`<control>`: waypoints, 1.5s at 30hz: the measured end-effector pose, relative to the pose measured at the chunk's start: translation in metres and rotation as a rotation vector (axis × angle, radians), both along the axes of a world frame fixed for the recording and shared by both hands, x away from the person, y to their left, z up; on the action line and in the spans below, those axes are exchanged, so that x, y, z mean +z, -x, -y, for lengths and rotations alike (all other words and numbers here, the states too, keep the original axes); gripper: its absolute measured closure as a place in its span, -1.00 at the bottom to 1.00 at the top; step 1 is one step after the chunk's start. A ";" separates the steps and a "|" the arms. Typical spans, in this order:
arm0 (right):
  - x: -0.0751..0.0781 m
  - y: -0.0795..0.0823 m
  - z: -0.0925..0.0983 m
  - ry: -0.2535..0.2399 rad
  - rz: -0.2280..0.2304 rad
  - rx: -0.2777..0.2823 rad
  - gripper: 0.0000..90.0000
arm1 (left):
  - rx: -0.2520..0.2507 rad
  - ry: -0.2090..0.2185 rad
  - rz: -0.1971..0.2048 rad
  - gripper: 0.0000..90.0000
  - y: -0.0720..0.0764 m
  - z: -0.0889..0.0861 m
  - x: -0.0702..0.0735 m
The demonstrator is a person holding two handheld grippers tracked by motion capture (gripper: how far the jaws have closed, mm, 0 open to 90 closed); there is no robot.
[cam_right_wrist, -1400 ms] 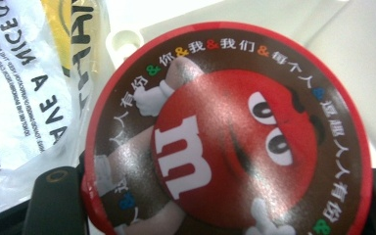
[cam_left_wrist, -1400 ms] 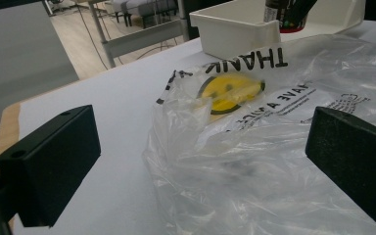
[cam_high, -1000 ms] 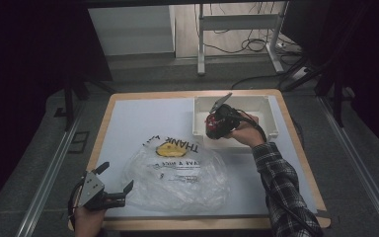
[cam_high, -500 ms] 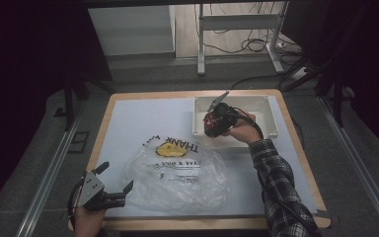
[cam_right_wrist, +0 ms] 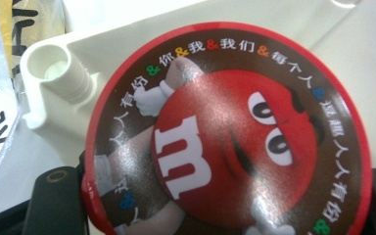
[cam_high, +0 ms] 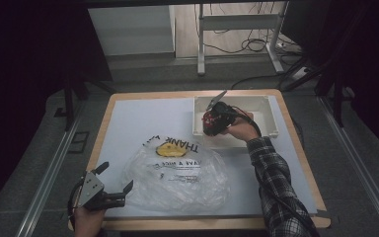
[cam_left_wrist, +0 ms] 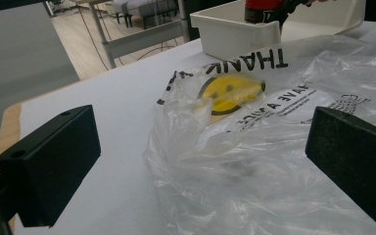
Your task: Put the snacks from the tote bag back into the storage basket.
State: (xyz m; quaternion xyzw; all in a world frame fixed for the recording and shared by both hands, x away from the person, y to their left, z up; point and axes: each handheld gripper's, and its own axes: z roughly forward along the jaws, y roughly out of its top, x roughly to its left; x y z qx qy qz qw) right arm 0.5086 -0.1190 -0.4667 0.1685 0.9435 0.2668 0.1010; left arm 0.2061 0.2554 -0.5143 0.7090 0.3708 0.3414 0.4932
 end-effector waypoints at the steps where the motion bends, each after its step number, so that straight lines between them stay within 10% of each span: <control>1: -0.001 -0.001 0.000 0.001 -0.001 0.002 -0.43 | 0.000 0.000 0.000 -1.00 0.000 0.000 0.000; 45: -0.034 -0.027 -0.021 -0.002 -0.031 -0.006 -0.43 | 0.007 0.001 0.004 -1.00 0.001 -0.001 0.000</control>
